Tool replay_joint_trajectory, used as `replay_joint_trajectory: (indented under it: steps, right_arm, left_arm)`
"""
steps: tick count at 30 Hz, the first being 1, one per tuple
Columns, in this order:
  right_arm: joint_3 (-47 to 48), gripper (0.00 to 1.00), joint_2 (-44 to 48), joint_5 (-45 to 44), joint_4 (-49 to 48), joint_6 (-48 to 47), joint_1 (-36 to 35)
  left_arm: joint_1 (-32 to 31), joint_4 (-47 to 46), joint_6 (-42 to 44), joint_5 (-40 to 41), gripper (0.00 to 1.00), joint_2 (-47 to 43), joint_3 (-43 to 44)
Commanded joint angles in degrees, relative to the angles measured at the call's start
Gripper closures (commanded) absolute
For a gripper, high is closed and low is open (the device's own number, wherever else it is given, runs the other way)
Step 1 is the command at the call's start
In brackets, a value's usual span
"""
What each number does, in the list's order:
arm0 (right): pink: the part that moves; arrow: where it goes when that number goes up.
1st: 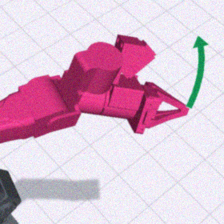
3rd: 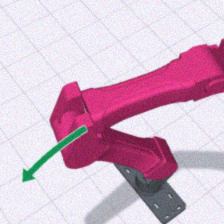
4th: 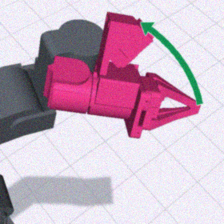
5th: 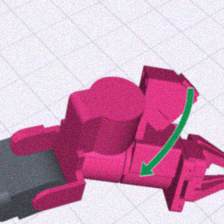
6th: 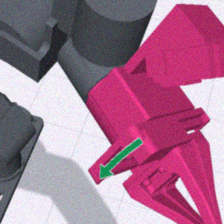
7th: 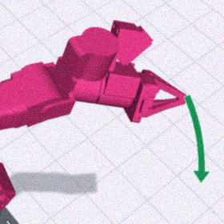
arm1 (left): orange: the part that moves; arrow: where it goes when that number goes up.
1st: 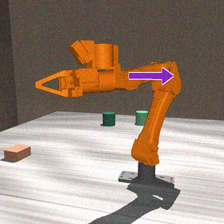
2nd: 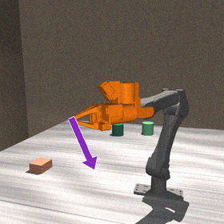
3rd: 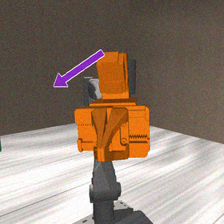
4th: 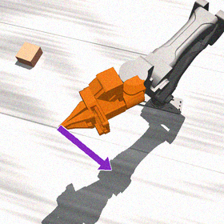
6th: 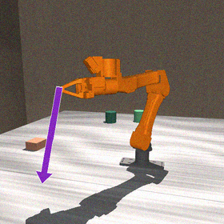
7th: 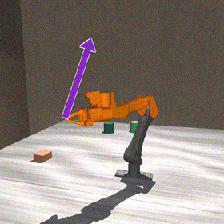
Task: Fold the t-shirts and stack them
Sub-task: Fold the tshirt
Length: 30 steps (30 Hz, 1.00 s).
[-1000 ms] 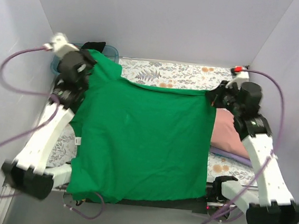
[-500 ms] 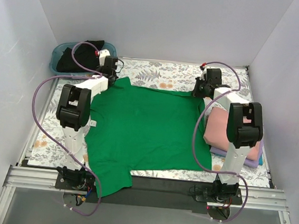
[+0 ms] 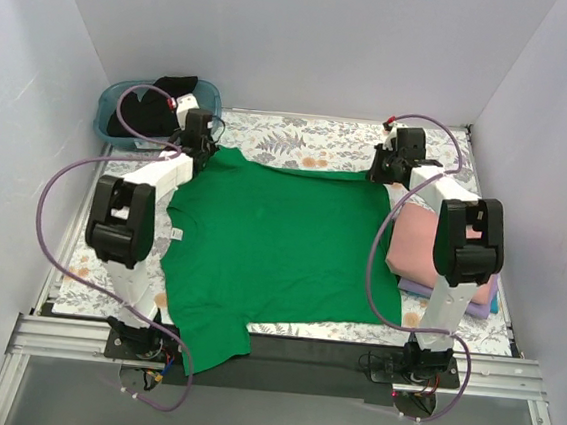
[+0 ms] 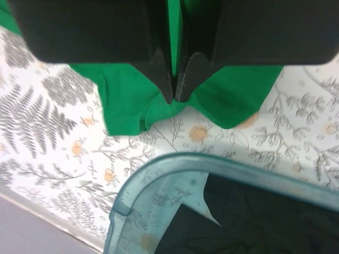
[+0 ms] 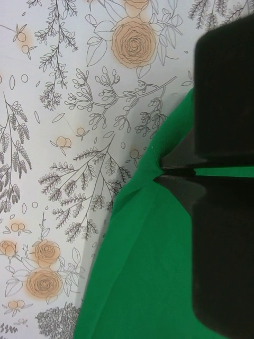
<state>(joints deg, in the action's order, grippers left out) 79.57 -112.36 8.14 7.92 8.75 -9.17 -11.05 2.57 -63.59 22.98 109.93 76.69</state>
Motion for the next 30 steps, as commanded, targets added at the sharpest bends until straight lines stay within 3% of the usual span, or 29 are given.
replay_joint_trajectory:
  steps: [1,19,23,30]
  right_arm:
    - [-1.17,0.99,6.00,1.52,2.08,-1.37,0.20]
    - [-10.39,0.99,18.13,-0.84,13.70,-4.01,0.29]
    - [-12.77,0.99,19.80,-0.85,15.37,-3.75,0.38]
    - [-16.11,0.99,21.48,-1.55,16.51,-3.48,0.38]
  left_arm:
    - [0.33,-1.34,-3.46,-3.10,1.00,-10.25,-4.86]
    - [0.24,-0.81,-14.54,-8.65,1.00,-44.16,-38.60]
    - [0.24,-0.55,-16.12,-11.20,1.00,-48.57,-43.18]
    - [0.24,4.11,-20.16,-8.66,1.00,-54.72,-48.64]
